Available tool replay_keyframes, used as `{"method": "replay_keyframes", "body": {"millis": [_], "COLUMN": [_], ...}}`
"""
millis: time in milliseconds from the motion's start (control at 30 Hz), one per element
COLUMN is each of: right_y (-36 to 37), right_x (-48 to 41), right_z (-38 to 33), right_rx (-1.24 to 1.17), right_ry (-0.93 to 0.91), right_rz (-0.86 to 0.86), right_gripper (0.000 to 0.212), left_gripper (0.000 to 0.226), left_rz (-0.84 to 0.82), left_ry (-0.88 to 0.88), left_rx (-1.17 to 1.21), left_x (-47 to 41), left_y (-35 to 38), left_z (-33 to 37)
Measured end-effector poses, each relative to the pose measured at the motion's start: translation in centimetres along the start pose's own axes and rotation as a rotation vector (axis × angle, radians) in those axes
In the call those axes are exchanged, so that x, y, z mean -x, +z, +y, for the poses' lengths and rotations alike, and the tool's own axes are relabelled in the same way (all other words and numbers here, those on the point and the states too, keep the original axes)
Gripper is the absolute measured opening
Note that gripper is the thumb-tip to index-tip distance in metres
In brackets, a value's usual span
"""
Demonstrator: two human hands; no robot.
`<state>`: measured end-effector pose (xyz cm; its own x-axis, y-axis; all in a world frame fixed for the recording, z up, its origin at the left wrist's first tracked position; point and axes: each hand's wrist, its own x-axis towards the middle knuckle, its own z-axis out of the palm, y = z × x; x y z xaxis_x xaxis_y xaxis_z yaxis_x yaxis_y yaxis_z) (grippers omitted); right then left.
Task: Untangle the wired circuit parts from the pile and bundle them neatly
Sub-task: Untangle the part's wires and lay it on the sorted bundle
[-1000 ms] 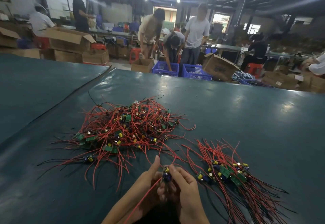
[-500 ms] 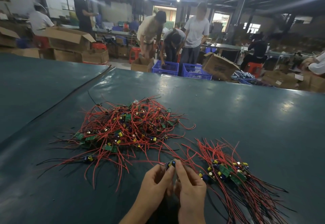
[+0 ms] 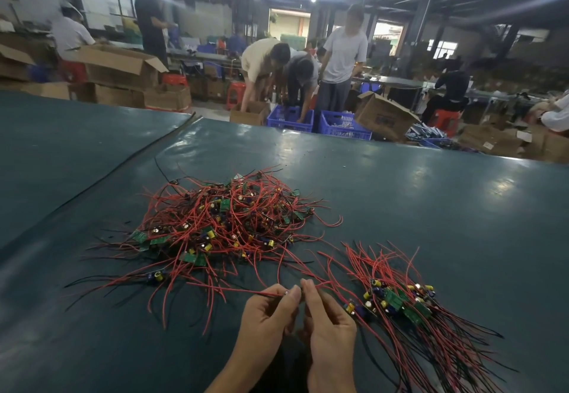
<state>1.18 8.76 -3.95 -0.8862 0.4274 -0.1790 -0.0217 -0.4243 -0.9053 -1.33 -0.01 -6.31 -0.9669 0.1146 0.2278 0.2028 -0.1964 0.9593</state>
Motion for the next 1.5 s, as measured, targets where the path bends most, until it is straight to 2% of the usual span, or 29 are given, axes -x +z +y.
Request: {"method": "replay_keyframes", "body": {"millis": [100, 167, 300, 533, 733, 867, 933, 1000, 1133, 1333, 1500], "right_y": [0.0, -0.2, -1.0, -3.3, -2.4, -1.0, -0.3, -0.2, -0.6, -3.4, -3.6], "right_x": [0.1, -0.1, -1.4, -3.2, -2.5, -1.2, -0.6, -0.6, -1.1, -3.5, -3.5], "right_z": [-0.3, -0.3, -0.6, -1.9, -1.5, -0.1, 0.4, 0.5, 0.4, -1.2, -1.1], "right_rx": [-0.036, -0.019, 0.016, -0.131, -0.083, 0.088, 0.152, 0.182, 0.226, 0.07, 0.045], "right_ry": [0.016, 0.015, -0.012, -0.038, -0.078, -0.056, -0.059, -0.087, -0.158, -0.144, -0.198], "right_rz": [-0.009, 0.044, 0.167, 0.242, 0.146, -0.028, -0.113, -0.118, -0.073, 0.196, 0.175], "right_gripper": [0.017, 0.012, 0.022, 0.013, 0.018, 0.031, 0.026, 0.02, 0.023, 0.028, 0.024], "left_gripper": [0.037, 0.037, 0.034, 0.034, 0.04, 0.036, 0.032, 0.033, 0.043, 0.048, 0.043], "left_rz": [0.025, 0.037, 0.009, -0.015, 0.015, -0.019, -0.014, -0.016, -0.025, 0.023, 0.01], "left_ry": [0.007, 0.002, -0.006, 0.002, -0.018, -0.035, -0.038, -0.04, -0.003, 0.037, 0.007], "left_rx": [-0.01, -0.018, -0.048, -0.052, 0.056, 0.063, 0.069, 0.062, -0.021, -0.018, -0.018], "left_x": [-0.1, -0.2, -0.2, -0.1, -0.3, -0.3, -0.3, -0.3, -0.5, -0.6, -0.6], "left_y": [0.0, -0.2, -0.1, 0.4, -0.1, 0.2, 0.1, -0.2, -0.4, -0.9, -0.7], "left_z": [0.2, 0.2, 0.5, 0.9, 0.9, 0.7, 0.6, 0.5, 0.6, 0.8, 1.0]}}
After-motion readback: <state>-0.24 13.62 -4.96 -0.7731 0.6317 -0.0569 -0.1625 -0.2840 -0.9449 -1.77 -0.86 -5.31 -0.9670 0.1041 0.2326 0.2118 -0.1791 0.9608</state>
